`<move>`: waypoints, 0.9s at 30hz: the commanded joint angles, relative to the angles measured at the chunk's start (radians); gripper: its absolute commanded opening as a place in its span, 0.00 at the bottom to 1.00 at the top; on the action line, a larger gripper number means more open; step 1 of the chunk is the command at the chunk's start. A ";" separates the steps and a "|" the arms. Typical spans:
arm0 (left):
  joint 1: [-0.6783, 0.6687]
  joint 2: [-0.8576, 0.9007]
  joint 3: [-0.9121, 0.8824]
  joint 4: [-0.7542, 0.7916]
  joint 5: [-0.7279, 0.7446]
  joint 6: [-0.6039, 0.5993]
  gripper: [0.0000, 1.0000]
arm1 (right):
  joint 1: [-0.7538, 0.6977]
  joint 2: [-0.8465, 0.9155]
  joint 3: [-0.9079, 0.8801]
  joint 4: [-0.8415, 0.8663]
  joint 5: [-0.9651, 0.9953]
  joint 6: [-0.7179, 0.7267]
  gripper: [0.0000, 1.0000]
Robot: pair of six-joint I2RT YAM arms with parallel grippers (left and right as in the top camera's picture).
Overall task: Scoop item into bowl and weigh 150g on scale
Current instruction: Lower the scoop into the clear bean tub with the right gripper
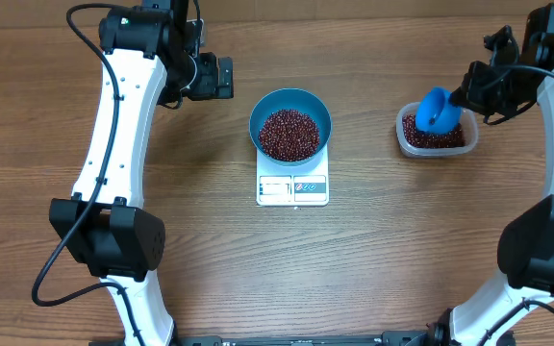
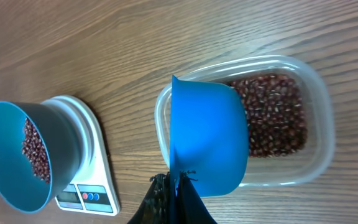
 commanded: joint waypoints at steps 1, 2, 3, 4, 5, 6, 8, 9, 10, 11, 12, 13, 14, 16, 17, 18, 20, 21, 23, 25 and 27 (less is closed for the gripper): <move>0.002 -0.029 0.021 0.003 0.008 0.026 0.99 | -0.003 0.031 -0.005 0.002 -0.010 -0.034 0.05; 0.002 -0.029 0.021 0.003 0.008 0.026 0.99 | -0.005 0.036 -0.005 0.004 0.002 -0.038 0.06; 0.002 -0.029 0.021 0.003 0.008 0.026 1.00 | -0.005 0.039 -0.005 0.005 0.000 -0.037 0.06; 0.002 -0.029 0.021 0.003 0.008 0.027 1.00 | -0.005 0.048 -0.005 0.003 -0.006 -0.038 0.06; 0.002 -0.029 0.021 0.003 0.008 0.026 1.00 | -0.005 0.056 -0.005 0.000 -0.017 -0.042 0.06; 0.002 -0.029 0.021 0.003 0.008 0.026 1.00 | -0.005 0.069 -0.005 -0.008 -0.037 -0.045 0.05; 0.002 -0.029 0.021 0.003 0.008 0.026 1.00 | -0.006 0.081 -0.005 -0.011 -0.060 -0.045 0.05; 0.002 -0.029 0.021 0.003 0.008 0.026 0.99 | -0.006 0.085 -0.005 -0.011 -0.066 -0.044 0.05; 0.002 -0.029 0.021 0.003 0.008 0.026 1.00 | -0.006 0.089 -0.005 -0.009 -0.069 -0.045 0.05; 0.002 -0.029 0.021 0.003 0.008 0.026 1.00 | -0.007 0.090 -0.005 -0.007 -0.069 -0.045 0.05; 0.002 -0.029 0.021 0.003 0.008 0.026 0.99 | -0.007 0.092 -0.005 -0.006 -0.068 -0.045 0.05; 0.002 -0.029 0.021 0.003 0.008 0.026 1.00 | -0.007 0.092 -0.005 -0.005 -0.064 -0.044 0.06; 0.002 -0.029 0.021 0.003 0.008 0.026 1.00 | -0.007 0.092 -0.005 -0.006 -0.050 -0.044 0.06; 0.002 -0.029 0.021 0.003 0.008 0.026 1.00 | -0.007 0.092 -0.005 -0.006 -0.024 -0.044 0.08; 0.002 -0.029 0.021 0.003 0.008 0.026 1.00 | -0.007 0.092 -0.005 -0.006 -0.007 -0.044 0.16; 0.002 -0.029 0.021 0.003 0.008 0.026 0.99 | -0.007 0.092 -0.005 -0.006 0.001 -0.044 0.22; 0.002 -0.029 0.021 0.003 0.008 0.026 1.00 | -0.007 0.092 -0.005 -0.005 0.038 -0.044 0.30; 0.002 -0.029 0.021 0.003 0.008 0.026 1.00 | -0.007 0.092 -0.005 -0.005 0.054 -0.044 0.35; 0.002 -0.029 0.021 0.003 0.008 0.026 0.99 | -0.007 0.092 -0.005 -0.004 0.078 -0.043 0.43; 0.002 -0.029 0.021 0.003 0.008 0.026 1.00 | -0.007 0.092 -0.005 0.002 0.119 -0.040 0.62; 0.002 -0.029 0.021 0.003 0.008 0.026 1.00 | -0.007 0.092 -0.005 0.011 0.169 -0.036 0.86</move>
